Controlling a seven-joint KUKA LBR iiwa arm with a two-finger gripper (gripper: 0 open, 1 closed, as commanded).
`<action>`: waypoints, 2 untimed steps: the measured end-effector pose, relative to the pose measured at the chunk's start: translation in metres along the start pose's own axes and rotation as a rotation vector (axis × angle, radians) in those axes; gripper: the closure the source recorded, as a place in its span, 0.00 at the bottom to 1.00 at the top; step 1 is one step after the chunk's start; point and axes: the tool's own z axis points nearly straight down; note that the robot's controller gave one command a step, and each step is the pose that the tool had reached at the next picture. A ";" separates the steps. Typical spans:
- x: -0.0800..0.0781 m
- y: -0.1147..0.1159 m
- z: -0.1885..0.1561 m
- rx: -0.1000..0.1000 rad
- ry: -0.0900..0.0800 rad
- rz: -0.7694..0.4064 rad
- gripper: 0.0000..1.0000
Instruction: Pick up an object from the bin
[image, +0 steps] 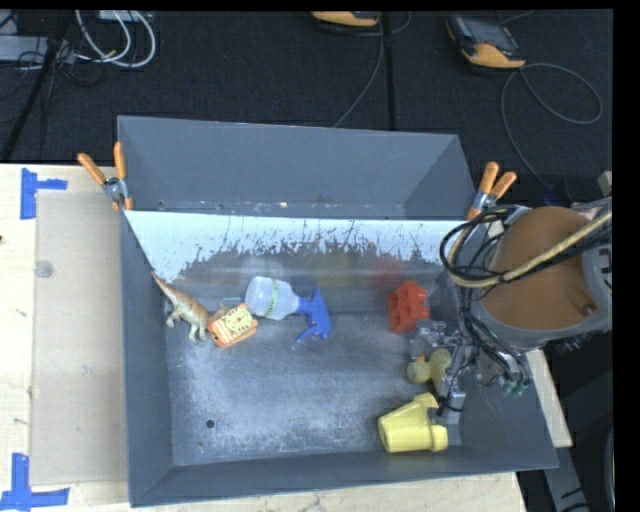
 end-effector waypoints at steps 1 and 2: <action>-0.002 0.000 -0.004 0.001 -0.007 -0.003 0.00; -0.041 -0.047 0.040 0.000 -0.019 -0.087 0.00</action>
Offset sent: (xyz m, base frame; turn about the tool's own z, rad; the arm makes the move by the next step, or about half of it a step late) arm 0.0453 -0.0679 -0.0698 -0.1168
